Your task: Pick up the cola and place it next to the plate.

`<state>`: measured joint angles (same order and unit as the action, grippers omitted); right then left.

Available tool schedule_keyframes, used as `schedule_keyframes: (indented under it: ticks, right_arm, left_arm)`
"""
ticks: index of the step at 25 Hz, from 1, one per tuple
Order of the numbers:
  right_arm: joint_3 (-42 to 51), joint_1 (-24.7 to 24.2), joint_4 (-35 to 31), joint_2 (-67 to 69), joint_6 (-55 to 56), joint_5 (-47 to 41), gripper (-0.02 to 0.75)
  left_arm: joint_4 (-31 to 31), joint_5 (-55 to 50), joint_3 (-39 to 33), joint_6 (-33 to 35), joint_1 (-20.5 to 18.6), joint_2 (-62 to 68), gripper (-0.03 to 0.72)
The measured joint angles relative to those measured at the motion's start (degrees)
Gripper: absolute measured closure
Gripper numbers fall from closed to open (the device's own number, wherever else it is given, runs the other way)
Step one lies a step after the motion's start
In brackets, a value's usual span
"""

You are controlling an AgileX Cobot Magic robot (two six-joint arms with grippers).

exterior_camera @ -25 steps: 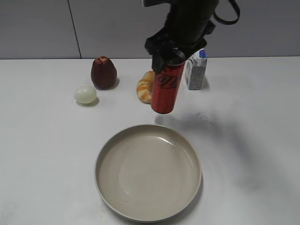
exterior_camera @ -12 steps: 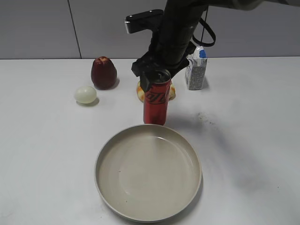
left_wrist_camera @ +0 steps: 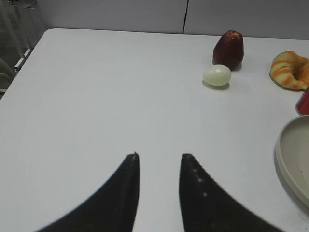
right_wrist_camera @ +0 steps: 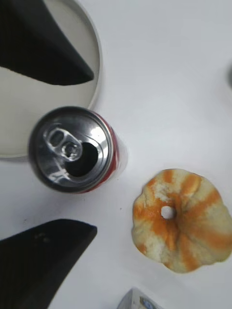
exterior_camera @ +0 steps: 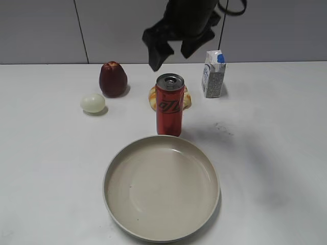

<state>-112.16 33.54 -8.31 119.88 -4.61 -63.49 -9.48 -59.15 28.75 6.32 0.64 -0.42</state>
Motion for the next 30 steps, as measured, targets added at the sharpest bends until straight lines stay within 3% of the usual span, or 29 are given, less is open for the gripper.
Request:
schedule_keyframes:
  ticks: [6, 9, 14, 22, 30]
  right_arm:
    - [0.4, -1.6, 2.3, -13.5, 3.5, -5.0, 0.082]
    - [6.9, -3.4, 5.2, -21.1, 6.2, -5.4, 0.086]
    - [27.4, -6.2, 6.5, -34.9, 8.0, -5.7, 0.099]
    - [61.4, -6.4, 6.5, -62.7, 8.5, -1.5, 0.125]
    - [78.3, -6.4, 6.5, -87.4, 8.5, 1.9, 0.151]
  left_arm:
    - [0.0, 0.0, 0.0, 0.0, 0.0, 0.0, 0.459]
    - [0.0, 0.0, 0.0, 0.0, 0.0, 0.0, 0.459]
    - [0.0, 0.0, 0.0, 0.0, 0.0, 0.0, 0.459]
    - [0.0, 0.0, 0.0, 0.0, 0.0, 0.0, 0.459]
    - [0.0, 0.0, 0.0, 0.0, 0.0, 0.0, 0.459]
